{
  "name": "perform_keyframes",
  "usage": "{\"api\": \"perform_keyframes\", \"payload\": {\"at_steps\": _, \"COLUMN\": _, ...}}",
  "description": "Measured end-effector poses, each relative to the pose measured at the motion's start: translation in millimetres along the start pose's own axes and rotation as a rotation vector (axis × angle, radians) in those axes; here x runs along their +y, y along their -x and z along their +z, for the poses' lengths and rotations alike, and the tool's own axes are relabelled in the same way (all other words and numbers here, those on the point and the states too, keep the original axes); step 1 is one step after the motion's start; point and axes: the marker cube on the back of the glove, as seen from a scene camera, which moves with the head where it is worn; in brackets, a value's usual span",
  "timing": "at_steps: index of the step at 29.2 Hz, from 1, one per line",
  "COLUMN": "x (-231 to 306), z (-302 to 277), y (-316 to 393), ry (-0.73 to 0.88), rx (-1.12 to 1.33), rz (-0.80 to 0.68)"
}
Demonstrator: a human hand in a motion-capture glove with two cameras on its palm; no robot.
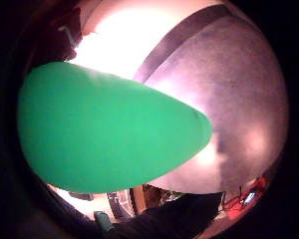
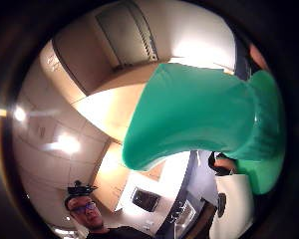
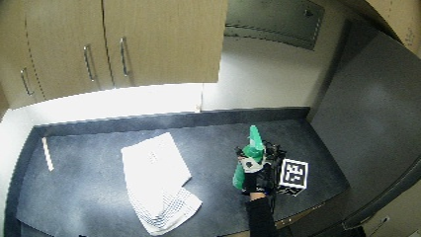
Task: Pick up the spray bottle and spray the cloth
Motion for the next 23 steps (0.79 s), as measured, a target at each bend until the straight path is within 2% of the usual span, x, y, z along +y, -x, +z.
{"api": "perform_keyframes", "payload": {"at_steps": 10, "x": 24.3, "z": 66.0, "y": 10.5, "ry": 0.155, "rx": -0.088, "rz": 0.016}}
{"api": "perform_keyframes", "payload": {"at_steps": 23, "x": 12.9, "z": 79.3, "y": 5.6, "ry": 0.196, "rx": -0.034, "rz": 0.056}}
